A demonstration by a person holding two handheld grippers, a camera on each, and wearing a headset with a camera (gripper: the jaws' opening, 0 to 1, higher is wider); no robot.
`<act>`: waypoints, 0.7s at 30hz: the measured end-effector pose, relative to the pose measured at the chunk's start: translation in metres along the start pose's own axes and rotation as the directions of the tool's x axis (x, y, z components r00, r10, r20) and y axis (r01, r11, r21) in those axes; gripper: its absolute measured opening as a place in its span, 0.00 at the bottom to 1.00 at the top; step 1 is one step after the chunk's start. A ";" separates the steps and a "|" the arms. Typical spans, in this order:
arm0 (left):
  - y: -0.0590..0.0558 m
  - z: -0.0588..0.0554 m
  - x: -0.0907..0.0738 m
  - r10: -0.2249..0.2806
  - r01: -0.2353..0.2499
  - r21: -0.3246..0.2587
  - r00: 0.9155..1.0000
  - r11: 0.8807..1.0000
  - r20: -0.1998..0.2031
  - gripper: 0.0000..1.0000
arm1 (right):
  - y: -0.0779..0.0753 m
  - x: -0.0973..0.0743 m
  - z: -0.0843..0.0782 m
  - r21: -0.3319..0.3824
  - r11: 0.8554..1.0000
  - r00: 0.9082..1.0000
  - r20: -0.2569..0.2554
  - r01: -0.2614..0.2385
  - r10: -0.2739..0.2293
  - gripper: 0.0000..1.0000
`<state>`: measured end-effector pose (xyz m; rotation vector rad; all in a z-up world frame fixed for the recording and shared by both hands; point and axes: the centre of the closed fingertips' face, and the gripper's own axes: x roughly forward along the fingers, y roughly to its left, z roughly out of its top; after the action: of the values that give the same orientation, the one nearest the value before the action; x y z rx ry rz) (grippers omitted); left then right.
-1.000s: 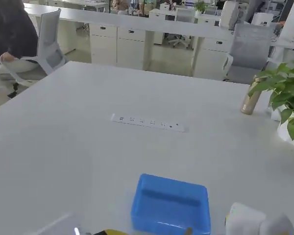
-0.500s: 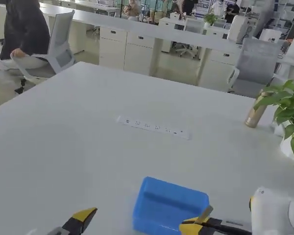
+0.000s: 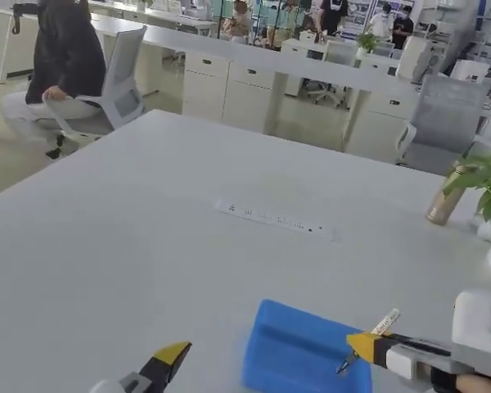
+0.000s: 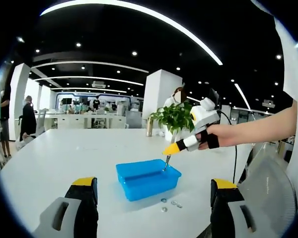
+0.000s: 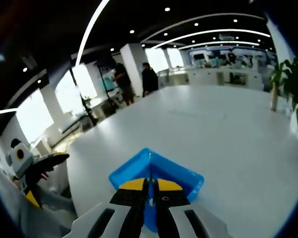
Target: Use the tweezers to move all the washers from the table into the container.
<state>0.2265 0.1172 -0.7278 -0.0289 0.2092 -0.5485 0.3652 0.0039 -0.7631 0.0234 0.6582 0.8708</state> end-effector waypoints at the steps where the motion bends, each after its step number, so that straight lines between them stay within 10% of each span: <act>1: 0.000 0.000 0.000 0.004 -0.004 0.008 1.000 1.000 -0.003 0.95 | -0.003 0.005 -0.002 -0.014 1.000 1.000 -0.013 0.011 -0.012 0.03; 21: 0.004 -0.010 0.000 0.007 -0.007 0.010 0.999 1.000 -0.043 0.94 | -0.023 0.033 -0.023 -0.099 0.991 0.989 -0.107 0.089 -0.100 0.03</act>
<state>0.2262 0.1206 -0.7376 -0.0071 0.2488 -0.5435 0.3835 0.0066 -0.8053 -0.1409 0.7164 0.8148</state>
